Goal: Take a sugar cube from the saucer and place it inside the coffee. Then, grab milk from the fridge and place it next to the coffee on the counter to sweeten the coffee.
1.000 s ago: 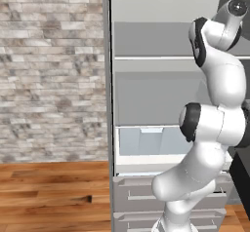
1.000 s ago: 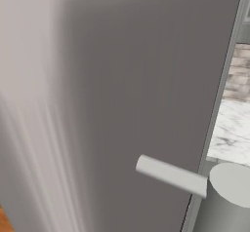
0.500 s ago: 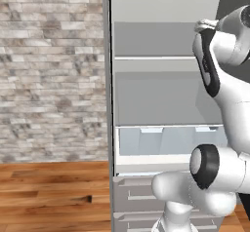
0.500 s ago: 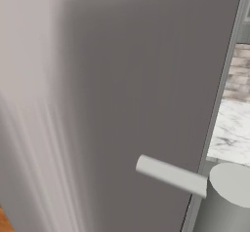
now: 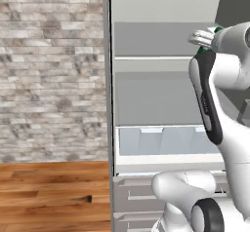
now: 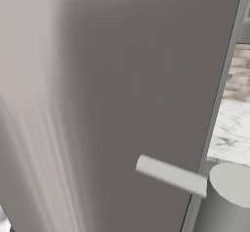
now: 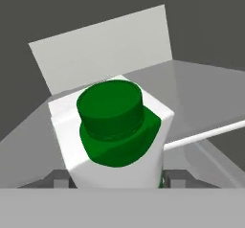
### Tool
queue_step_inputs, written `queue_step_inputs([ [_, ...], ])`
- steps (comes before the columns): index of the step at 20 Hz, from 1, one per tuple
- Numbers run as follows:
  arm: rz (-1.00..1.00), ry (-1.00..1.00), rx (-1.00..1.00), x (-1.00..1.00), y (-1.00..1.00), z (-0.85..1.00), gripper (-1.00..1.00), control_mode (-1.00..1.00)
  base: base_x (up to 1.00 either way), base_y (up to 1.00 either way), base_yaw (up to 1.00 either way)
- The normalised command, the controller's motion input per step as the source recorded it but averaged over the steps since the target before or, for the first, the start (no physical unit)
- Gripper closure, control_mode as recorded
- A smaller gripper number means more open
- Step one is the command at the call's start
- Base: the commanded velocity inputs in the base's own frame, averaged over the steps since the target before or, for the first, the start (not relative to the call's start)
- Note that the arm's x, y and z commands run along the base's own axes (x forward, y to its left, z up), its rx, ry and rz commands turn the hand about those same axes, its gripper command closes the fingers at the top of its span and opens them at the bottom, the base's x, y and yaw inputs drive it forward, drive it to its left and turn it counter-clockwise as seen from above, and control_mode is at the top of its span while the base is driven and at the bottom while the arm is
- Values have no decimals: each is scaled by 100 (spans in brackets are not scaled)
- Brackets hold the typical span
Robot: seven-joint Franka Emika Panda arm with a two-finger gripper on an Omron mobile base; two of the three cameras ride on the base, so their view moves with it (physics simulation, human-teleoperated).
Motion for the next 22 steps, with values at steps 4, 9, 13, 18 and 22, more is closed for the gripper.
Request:
queue_step_inputs([
  [4, 8, 1, 0, -100, 58, -1, 100, -100, 0, 0, 0],
  [9, 15, 7, 0, -100, 51, -75, 100, -100, 0, 0, 0],
  [13, 14, 12, 0, -100, 51, -100, 100, -100, 0, 0, 0],
  [18, 13, 18, 0, -97, 62, -87, 100, -100, 0, 0, 0],
  [22, 3, 18, 0, -70, 61, -14, 100, -100, 0, 0, 0],
])
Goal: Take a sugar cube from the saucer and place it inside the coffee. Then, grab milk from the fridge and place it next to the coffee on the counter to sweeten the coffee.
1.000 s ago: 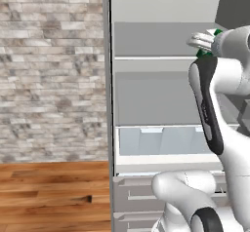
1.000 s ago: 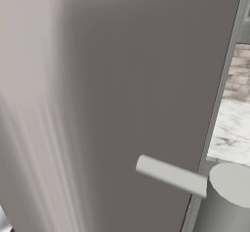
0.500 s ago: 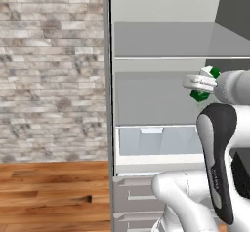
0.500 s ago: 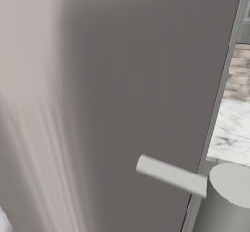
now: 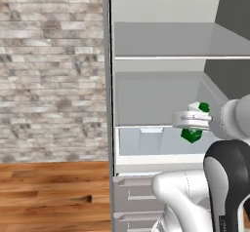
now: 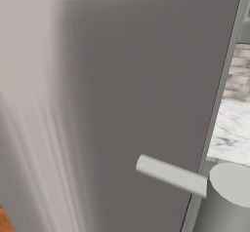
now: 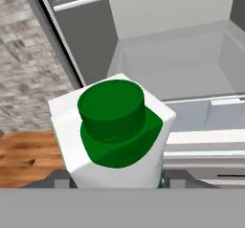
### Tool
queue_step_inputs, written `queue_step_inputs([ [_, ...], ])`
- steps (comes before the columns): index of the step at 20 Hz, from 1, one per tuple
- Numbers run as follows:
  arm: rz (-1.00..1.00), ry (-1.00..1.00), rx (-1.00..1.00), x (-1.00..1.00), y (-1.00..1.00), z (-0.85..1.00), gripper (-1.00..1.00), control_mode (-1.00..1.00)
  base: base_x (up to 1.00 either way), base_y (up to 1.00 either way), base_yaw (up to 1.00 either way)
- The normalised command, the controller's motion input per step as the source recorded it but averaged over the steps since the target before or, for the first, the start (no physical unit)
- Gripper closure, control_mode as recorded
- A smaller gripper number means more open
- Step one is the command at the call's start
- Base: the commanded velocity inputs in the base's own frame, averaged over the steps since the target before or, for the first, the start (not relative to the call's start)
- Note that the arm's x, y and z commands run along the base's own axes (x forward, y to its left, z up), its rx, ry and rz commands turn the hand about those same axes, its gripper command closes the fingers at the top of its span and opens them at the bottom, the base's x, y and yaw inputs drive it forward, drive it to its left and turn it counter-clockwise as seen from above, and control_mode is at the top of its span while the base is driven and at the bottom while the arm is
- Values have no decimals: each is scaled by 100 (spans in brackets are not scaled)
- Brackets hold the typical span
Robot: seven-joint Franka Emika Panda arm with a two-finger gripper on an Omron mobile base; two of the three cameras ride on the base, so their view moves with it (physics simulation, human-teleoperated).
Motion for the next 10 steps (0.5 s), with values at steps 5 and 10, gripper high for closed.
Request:
queue_step_inputs([
  [5, 0, 21, 0, -30, 23, 0, 100, -100, 0, 0, 0],
  [10, 0, 1, 0, 0, 0, 0, 100, -100, 0, 0, 0],
])
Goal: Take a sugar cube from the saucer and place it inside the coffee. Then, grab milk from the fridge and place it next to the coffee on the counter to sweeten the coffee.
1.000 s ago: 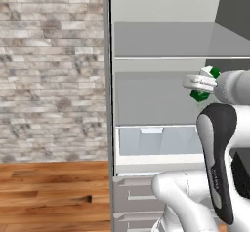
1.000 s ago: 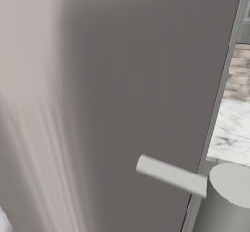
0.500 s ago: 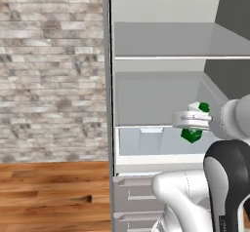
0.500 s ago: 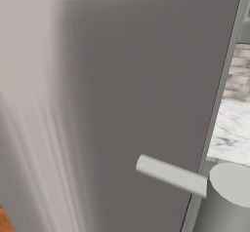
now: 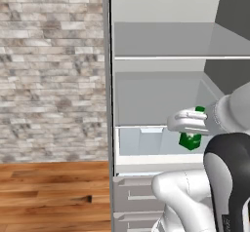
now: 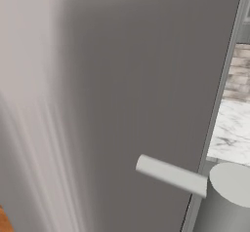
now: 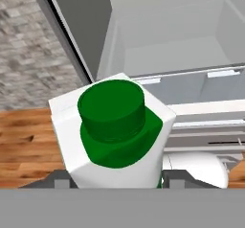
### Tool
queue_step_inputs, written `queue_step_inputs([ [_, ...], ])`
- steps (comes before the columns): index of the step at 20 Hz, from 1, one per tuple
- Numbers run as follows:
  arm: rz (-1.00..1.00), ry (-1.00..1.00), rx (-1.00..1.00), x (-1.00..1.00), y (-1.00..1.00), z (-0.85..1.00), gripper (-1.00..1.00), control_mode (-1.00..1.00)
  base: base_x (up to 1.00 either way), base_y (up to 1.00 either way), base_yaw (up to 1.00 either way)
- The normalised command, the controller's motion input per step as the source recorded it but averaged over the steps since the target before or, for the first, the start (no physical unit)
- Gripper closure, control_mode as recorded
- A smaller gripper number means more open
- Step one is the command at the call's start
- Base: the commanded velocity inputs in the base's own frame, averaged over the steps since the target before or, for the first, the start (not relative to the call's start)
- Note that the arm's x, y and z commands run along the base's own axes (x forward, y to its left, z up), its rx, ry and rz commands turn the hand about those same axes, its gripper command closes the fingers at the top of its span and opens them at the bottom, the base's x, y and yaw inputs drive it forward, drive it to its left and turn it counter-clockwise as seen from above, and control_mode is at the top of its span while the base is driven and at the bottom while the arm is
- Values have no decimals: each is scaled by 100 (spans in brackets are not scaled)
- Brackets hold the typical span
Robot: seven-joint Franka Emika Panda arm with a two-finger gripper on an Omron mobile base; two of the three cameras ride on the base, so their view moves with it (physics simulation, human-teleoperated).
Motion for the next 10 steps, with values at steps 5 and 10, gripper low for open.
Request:
queue_step_inputs([
  [5, 0, 3, 0, -2, 6, -3, 100, 100, -22, 24, -4],
  [10, 0, 0, 0, 0, 0, 0, 100, 100, -44, 57, -21],
])
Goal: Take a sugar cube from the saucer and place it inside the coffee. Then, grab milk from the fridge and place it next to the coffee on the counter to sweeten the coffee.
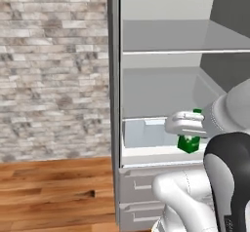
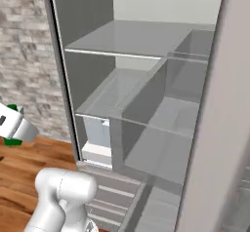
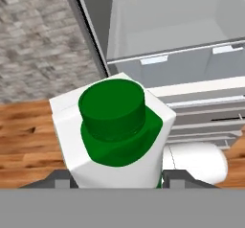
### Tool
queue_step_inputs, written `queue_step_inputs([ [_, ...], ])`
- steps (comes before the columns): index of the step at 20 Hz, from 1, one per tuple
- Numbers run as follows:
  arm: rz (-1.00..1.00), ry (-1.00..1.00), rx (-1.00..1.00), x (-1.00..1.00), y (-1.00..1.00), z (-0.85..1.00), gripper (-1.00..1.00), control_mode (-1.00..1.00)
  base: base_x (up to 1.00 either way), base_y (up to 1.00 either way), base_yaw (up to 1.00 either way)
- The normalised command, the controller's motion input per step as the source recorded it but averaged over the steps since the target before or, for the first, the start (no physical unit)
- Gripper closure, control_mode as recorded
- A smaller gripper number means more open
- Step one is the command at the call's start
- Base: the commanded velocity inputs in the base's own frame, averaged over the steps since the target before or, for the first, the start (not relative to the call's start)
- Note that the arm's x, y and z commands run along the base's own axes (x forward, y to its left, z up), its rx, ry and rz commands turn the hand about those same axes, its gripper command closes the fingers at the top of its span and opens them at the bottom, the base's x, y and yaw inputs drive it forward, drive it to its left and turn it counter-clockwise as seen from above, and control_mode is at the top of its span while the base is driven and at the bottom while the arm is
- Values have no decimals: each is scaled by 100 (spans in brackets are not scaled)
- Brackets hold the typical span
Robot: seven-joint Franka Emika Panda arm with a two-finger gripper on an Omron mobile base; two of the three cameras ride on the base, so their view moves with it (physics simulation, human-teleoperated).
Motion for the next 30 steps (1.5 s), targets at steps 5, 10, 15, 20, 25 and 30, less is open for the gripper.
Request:
queue_step_inputs([
  [5, 0, 0, 0, 0, 0, 0, 100, 100, -52, 41, -51],
  [10, 0, 0, 0, 0, 0, 0, 100, 100, -47, 44, -74],
  [15, 0, 0, 0, 0, 0, 0, 100, 100, -63, 26, -85],
  [20, 0, 0, 0, 0, 0, 0, 100, 100, -23, 2, -90],
  [25, 0, 0, 0, 0, 0, 0, 100, 100, -8, -24, -81],
  [30, 0, 0, 0, 0, 0, 0, 100, 100, -3, -37, -80],
])
